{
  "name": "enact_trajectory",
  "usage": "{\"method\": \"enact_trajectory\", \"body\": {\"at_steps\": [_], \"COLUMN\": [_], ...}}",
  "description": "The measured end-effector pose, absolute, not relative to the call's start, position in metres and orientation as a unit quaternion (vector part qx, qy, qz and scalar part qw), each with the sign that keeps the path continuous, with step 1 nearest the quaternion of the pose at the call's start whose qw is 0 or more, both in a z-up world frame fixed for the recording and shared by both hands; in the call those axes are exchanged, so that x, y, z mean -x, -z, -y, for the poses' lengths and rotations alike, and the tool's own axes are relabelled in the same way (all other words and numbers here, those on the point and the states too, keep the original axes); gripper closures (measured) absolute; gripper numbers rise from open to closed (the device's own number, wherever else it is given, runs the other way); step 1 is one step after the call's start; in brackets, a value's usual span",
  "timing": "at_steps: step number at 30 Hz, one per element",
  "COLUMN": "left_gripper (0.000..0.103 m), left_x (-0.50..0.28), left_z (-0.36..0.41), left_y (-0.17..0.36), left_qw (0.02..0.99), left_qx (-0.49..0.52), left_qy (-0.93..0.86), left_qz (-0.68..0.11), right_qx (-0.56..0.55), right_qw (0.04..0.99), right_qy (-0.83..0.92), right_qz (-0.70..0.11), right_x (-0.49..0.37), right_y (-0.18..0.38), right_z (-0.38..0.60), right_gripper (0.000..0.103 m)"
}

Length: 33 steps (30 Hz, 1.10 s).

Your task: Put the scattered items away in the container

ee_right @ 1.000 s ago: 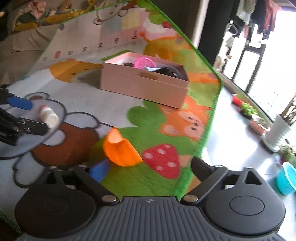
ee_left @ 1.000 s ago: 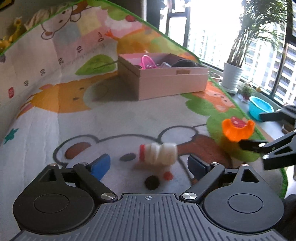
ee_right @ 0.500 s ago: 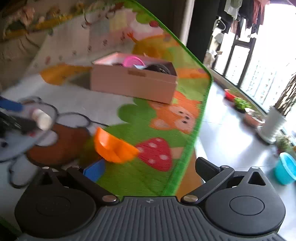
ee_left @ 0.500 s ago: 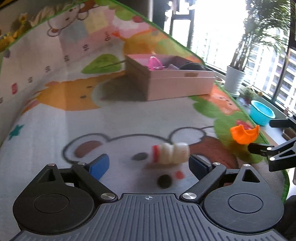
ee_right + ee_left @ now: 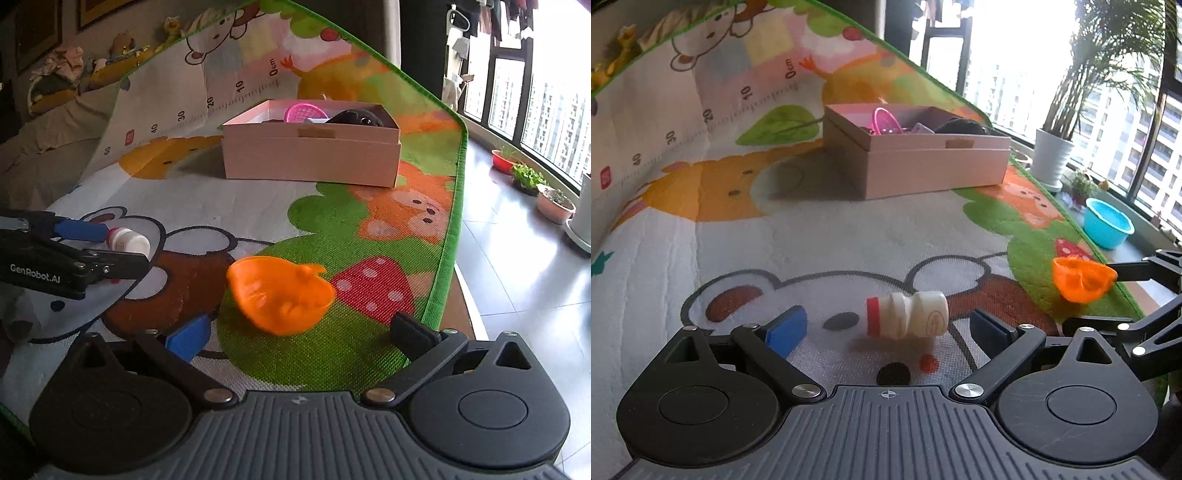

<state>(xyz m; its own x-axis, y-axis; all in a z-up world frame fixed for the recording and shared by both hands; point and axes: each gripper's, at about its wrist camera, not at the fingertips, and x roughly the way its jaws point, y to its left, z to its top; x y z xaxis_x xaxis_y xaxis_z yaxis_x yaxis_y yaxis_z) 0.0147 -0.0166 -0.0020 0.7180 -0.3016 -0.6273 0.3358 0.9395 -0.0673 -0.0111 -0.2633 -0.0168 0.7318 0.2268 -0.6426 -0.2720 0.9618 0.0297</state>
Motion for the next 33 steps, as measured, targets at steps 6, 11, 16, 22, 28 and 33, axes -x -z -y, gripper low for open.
{"method": "enact_trajectory", "body": {"at_steps": [6,11,16,22,28,33], "left_gripper": [0.006,0.036,0.048,0.053,0.053,0.053], "left_x": [-0.012,-0.017,-0.014,-0.011,-0.005,0.0], "left_z": [0.018,0.03,0.03,0.03,0.03,0.028], "left_y": [-0.002,0.001,0.0,-0.001,-0.003,-0.008], "left_qw": [0.935,0.931,0.93,0.927,0.926,0.928], "left_qx": [-0.015,-0.035,-0.038,-0.036,-0.035,-0.031], "left_qy": [0.175,0.18,0.182,0.19,0.195,0.194], "left_qz": [-0.309,-0.316,-0.316,-0.32,-0.321,-0.316], "right_qx": [0.034,0.04,0.025,0.027,0.027,0.031], "right_qw": [0.931,0.932,0.931,0.928,0.922,0.922], "right_qy": [-0.135,-0.137,-0.145,-0.157,-0.159,-0.155], "right_qz": [-0.336,-0.332,-0.335,-0.337,-0.353,-0.354], "right_x": [0.013,0.014,0.011,0.002,-0.011,-0.007], "right_y": [0.018,0.018,0.008,0.003,0.006,0.002], "right_z": [0.264,0.263,0.265,0.258,0.25,0.251], "right_gripper": [0.0,0.0,0.0,0.003,0.024,0.049]}}
